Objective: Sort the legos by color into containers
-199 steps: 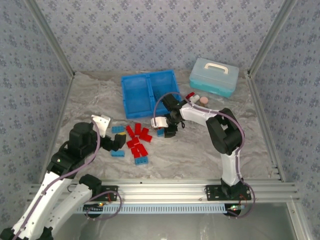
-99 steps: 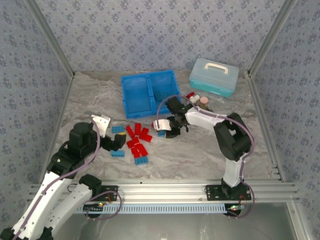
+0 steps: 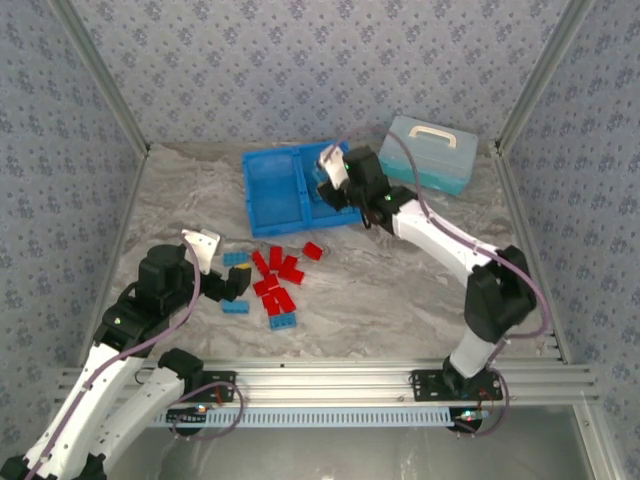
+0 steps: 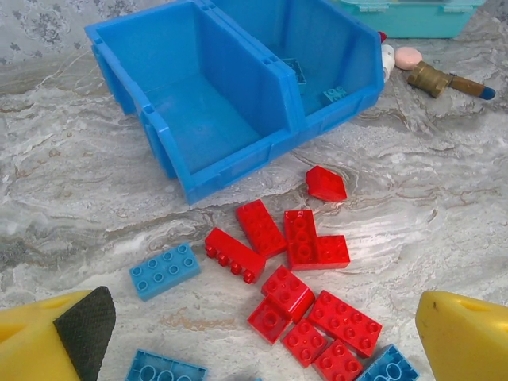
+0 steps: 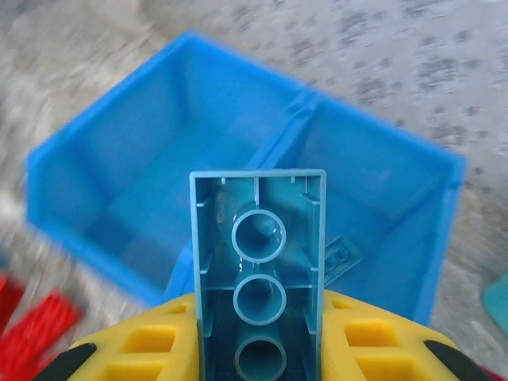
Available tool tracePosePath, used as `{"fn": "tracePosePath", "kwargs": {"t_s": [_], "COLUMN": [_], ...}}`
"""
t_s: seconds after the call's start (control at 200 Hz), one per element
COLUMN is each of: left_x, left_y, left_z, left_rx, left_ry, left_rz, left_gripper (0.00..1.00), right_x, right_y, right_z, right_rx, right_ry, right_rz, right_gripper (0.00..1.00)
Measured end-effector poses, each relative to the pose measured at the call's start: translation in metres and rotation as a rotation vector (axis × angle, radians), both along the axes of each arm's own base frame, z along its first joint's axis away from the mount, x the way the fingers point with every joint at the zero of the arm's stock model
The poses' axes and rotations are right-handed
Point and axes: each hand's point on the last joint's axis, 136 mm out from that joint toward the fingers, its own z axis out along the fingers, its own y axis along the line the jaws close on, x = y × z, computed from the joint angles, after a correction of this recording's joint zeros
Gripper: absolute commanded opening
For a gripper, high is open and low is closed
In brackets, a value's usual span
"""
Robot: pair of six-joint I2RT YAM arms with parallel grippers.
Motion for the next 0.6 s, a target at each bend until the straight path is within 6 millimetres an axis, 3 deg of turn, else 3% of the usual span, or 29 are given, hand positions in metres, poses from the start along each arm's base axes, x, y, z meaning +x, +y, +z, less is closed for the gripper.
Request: {"fn": "tracePosePath", "kwargs": {"t_s": [0.08, 0.18, 0.415, 0.6], "left_x": [0.000, 0.001, 0.001, 0.001], "left_y": [0.000, 0.001, 0.003, 0.003], "left_z": [0.000, 0.000, 0.000, 0.000], "left_rx": [0.000, 0.004, 0.008, 0.008], "left_ry": [0.000, -0.001, -0.004, -0.005], "left_rz": [0.000, 0.006, 0.015, 0.015], "left_gripper": [0.99, 0.99, 0.99, 0.99], "right_x": [0.029, 0.058, 0.115, 0.133], "right_y": [0.001, 0.004, 0.013, 0.006], "right_z": [0.006, -0.004, -0.050, -0.095], "right_rx": [0.063, 0.112, 0.179, 0.204], "right_ry": [0.041, 0.116, 0.267, 0.372], "right_rz": [-0.119, -0.225, -0.386, -0.472], "right_gripper": [0.30, 0.30, 0.30, 0.30]}}
